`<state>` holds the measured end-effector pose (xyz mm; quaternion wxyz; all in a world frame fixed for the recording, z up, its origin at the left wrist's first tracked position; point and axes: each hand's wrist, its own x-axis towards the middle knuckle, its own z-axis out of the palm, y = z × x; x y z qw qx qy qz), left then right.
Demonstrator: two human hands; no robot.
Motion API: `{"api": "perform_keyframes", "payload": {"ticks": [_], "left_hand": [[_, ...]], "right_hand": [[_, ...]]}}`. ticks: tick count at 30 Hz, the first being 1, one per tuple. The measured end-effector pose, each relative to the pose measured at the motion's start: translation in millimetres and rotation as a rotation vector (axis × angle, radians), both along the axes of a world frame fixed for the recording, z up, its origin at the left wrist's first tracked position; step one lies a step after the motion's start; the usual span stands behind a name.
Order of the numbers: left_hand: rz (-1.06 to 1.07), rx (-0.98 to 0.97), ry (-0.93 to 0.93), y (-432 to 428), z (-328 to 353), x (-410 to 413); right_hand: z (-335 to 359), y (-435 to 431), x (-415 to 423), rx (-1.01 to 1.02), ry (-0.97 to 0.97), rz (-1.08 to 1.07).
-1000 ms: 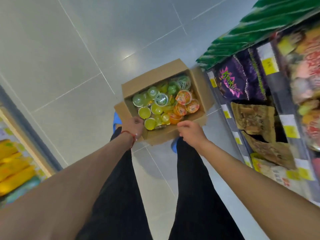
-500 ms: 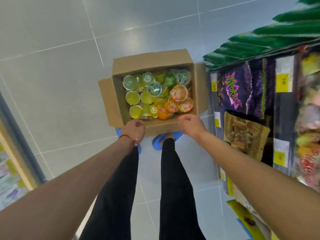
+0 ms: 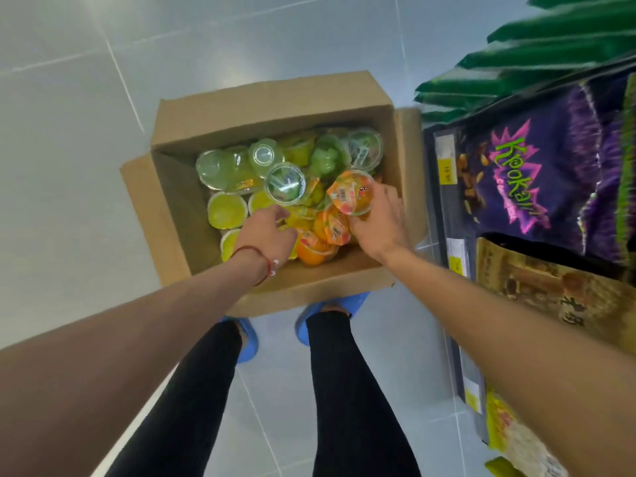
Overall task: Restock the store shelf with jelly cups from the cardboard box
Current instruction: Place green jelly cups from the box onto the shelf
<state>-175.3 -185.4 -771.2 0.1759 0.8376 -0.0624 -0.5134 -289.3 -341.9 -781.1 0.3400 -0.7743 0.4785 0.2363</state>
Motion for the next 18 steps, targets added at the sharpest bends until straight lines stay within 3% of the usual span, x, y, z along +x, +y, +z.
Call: {"api": "perform_keyframes", "payload": {"ticks": [5, 8, 12, 15, 18], "left_hand": [[-0.045, -0.022, -0.194, -22, -51, 0], [-0.046, 0.034, -0.283, -31, -79, 0], [-0.138, 0.156, -0.224, -44, -107, -4], [-0.266, 0.23, -0.335, -58, -118, -10], [-0.265, 0.246, -0.469, -68, -130, -15]], "right_hand": [[-45, -10, 1, -0.111, -0.035, 0.219], [-66, -20, 5, -0.125, -0.077, 0.229], [-83, -33, 14, -0.129, -0.145, 0.241], [-93, -41, 24, -0.157, -0.171, 0.257], [-102, -42, 37, -0.194, -0.176, 0.294]]}}
